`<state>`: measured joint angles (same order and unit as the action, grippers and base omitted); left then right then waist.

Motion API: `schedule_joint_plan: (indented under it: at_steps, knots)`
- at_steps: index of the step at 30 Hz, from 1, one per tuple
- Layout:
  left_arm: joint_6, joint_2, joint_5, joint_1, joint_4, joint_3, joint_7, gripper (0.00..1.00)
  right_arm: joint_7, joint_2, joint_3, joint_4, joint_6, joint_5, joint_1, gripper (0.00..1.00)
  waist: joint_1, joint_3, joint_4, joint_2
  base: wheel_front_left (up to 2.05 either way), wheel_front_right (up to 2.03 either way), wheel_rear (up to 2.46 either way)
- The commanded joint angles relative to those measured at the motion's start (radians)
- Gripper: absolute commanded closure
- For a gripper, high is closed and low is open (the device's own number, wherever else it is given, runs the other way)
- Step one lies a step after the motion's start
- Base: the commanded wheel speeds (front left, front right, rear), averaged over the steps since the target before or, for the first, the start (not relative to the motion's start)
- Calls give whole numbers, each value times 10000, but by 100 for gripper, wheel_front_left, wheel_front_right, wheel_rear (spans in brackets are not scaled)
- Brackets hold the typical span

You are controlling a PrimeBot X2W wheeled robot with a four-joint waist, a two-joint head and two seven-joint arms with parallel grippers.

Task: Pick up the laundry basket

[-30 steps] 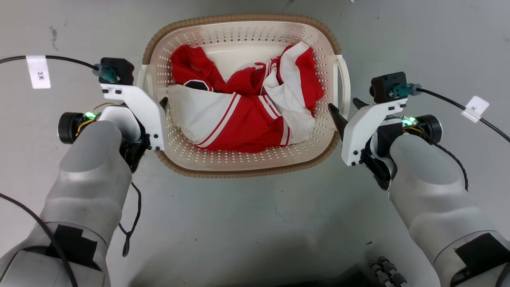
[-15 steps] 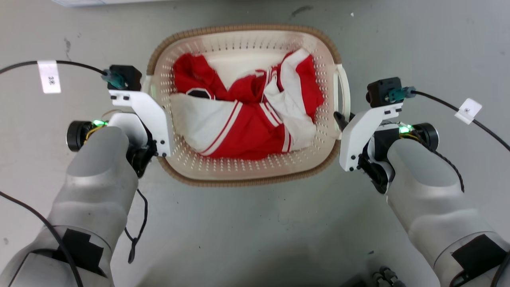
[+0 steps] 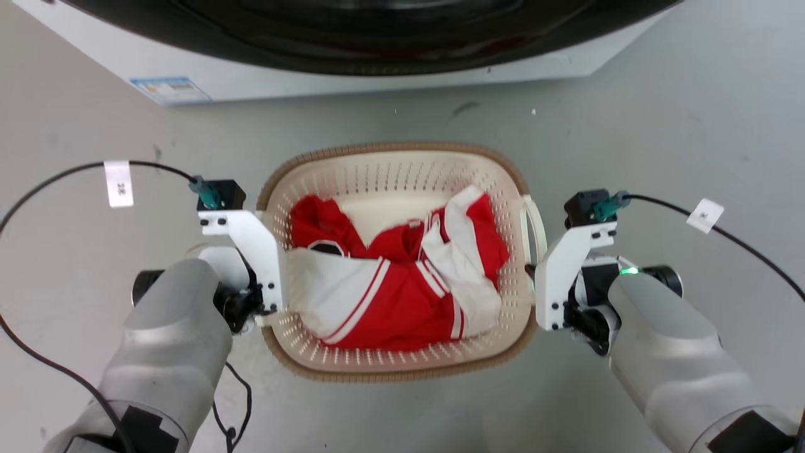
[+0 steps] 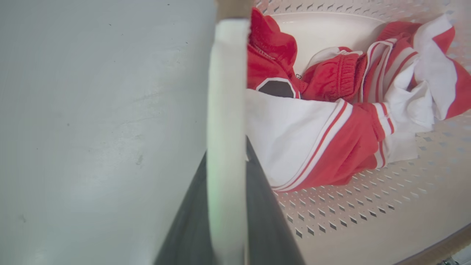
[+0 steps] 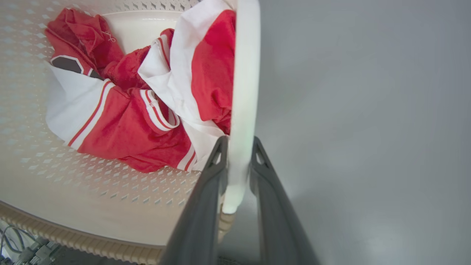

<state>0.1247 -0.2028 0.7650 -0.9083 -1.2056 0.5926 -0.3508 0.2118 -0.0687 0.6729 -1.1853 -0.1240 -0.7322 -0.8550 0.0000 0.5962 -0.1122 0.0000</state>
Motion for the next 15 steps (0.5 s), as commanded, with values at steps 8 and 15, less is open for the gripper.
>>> schedule_joint_plan:
  at_steps: [8,15]
  knots:
    - [117,503,842,929,185,318,-909,100,1100,257,526,258,-128,-804,764,100,0,-2074,16,0,0,0,0]
    - [119,478,1335,1781,142,507,-1212,100,1827,298,862,141,-130,-1285,1246,100,0,-3370,-100,0,0,0,0]
